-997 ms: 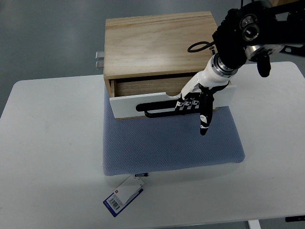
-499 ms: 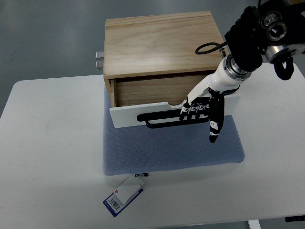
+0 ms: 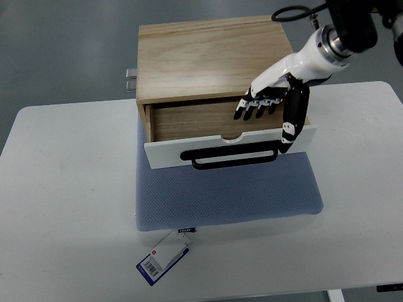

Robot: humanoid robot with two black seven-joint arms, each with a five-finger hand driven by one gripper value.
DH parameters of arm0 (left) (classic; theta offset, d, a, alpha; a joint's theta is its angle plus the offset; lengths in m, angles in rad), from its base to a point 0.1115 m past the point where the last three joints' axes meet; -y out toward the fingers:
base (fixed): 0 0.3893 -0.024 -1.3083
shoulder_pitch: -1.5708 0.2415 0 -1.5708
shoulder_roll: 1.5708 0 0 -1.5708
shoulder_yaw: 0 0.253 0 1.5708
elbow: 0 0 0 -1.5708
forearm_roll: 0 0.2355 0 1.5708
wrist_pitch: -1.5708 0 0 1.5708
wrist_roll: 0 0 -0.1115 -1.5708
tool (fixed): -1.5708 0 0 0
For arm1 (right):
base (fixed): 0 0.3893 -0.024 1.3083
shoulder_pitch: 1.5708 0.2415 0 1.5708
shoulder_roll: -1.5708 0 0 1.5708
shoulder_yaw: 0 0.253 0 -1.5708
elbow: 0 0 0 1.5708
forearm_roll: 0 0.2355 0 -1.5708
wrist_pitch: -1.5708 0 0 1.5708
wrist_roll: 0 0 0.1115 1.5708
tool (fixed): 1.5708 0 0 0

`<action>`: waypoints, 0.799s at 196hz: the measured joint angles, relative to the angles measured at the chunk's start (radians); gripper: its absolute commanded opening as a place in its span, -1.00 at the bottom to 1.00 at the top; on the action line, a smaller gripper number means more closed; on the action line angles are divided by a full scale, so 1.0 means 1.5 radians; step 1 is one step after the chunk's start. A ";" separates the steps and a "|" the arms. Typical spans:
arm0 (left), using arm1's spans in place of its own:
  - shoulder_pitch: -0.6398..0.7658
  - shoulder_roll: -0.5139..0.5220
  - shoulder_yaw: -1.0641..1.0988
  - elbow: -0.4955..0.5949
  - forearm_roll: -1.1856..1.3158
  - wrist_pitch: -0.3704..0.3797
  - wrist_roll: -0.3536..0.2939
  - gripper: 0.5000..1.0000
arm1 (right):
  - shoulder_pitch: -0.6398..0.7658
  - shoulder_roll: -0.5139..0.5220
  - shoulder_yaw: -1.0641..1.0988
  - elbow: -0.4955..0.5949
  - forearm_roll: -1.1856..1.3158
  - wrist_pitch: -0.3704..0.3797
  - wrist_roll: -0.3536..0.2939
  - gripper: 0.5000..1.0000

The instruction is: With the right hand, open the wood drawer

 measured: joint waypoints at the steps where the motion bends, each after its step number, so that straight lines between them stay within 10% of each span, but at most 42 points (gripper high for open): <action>1: 0.000 0.000 0.000 0.000 0.000 0.000 0.000 1.00 | 0.000 -0.003 0.004 -0.002 0.000 0.000 0.000 0.75; 42: 0.000 0.000 -0.001 -0.002 0.000 0.000 0.000 1.00 | -0.104 -0.063 0.200 -0.208 0.001 -0.004 0.030 0.76; 82: 0.000 0.000 -0.001 -0.003 0.000 0.000 0.000 1.00 | -0.358 0.002 0.475 -0.466 0.001 -0.127 0.145 0.76; 157: 0.000 0.000 -0.001 0.000 0.000 0.000 0.000 1.00 | -0.690 0.181 0.892 -0.659 0.067 -0.197 0.379 0.78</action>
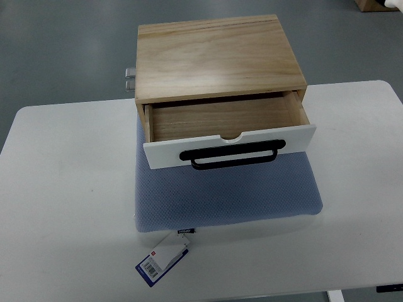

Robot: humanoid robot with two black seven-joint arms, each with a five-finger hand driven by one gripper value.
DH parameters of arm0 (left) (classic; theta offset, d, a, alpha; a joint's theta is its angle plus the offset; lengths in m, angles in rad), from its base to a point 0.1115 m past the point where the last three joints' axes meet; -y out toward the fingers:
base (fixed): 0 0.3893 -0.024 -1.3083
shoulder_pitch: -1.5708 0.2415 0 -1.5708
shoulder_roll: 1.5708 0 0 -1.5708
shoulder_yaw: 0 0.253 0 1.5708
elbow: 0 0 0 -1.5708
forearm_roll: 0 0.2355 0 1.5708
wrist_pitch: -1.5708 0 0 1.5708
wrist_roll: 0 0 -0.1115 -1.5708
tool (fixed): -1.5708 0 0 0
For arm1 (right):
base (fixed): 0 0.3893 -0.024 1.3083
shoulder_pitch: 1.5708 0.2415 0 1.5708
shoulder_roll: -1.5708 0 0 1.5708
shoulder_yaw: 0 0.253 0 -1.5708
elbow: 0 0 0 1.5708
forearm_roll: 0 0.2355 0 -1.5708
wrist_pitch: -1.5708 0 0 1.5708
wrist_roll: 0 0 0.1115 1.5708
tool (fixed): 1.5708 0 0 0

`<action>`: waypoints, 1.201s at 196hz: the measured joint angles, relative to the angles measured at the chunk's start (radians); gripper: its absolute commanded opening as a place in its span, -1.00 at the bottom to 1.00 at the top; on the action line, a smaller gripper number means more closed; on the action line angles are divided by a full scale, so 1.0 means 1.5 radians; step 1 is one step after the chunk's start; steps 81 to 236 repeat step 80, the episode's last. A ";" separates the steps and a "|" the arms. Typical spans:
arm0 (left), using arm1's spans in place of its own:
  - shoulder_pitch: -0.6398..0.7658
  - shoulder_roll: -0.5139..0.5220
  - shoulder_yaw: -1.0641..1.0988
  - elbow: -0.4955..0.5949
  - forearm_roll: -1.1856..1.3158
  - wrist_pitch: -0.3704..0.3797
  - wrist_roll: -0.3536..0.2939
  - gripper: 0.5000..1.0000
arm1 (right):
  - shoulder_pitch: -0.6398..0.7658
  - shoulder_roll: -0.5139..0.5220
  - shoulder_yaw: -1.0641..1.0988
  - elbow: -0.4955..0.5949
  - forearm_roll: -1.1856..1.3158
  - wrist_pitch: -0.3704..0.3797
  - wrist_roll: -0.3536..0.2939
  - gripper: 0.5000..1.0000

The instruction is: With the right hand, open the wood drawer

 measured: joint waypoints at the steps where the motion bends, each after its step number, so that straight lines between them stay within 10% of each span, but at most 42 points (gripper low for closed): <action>1: 0.000 0.000 0.000 0.000 0.000 0.000 0.000 1.00 | -0.003 0.002 0.003 -0.001 0.002 0.000 0.002 0.78; 79: 0.000 0.000 0.000 -0.003 0.000 0.001 0.000 1.00 | -0.144 0.136 0.136 -0.076 0.160 0.075 0.071 0.78; 236: 0.000 0.000 0.000 -0.003 0.000 0.001 0.000 1.00 | -0.144 0.136 0.136 -0.076 0.161 0.075 0.071 0.78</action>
